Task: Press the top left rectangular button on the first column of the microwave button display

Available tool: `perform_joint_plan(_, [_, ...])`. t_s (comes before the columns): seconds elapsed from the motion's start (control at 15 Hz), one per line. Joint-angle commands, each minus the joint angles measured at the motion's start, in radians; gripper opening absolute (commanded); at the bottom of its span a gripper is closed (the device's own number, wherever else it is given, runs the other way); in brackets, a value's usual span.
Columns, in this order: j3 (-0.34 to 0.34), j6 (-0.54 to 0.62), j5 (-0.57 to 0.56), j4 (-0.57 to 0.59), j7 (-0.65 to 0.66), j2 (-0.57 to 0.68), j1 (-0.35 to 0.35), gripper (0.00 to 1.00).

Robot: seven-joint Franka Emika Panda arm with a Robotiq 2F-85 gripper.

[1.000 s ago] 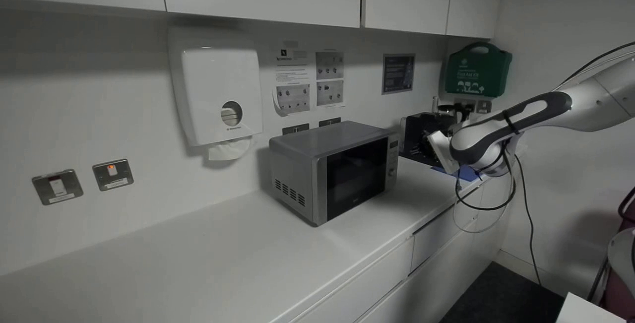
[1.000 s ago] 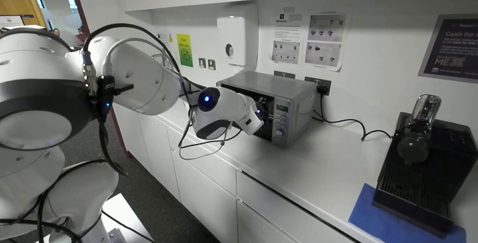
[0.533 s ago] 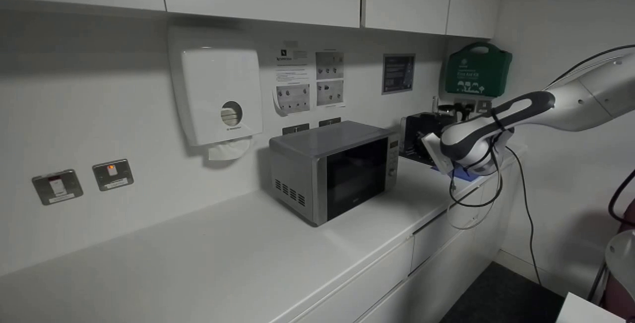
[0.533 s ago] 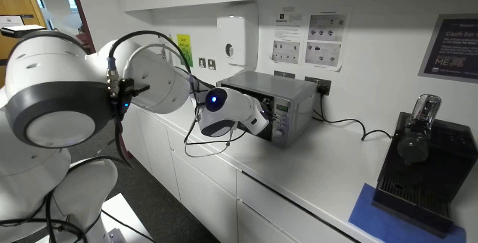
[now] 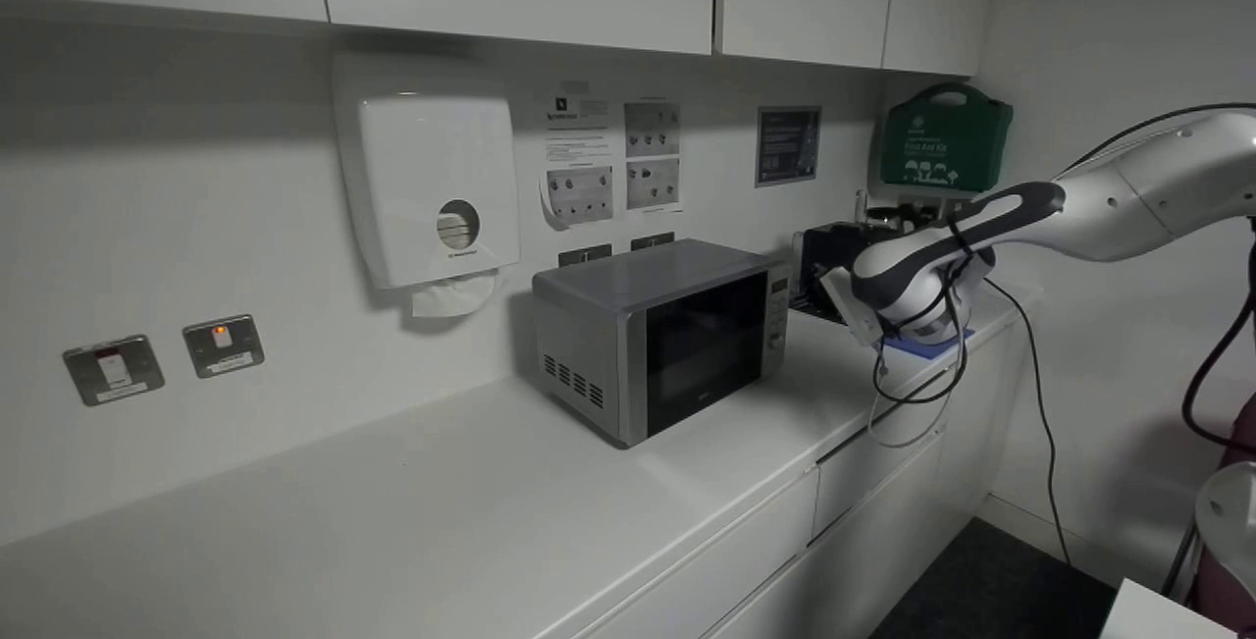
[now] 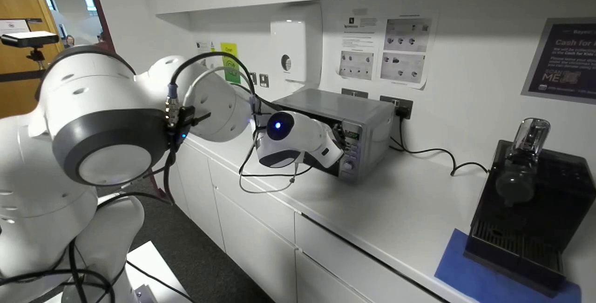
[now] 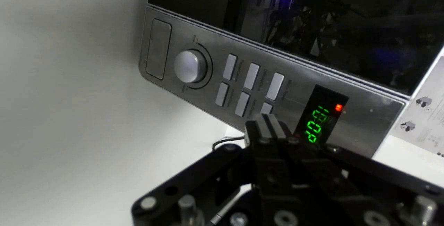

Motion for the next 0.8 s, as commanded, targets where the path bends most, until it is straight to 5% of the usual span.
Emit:
perform_joint_plan(0.0, [-0.074, 0.000, 0.047, 0.080, -0.078, -0.069, 0.111, 0.00])
perform_joint_plan(0.73, [-0.122, 0.000, 0.055, 0.148, -0.094, -0.128, 0.210, 0.00])
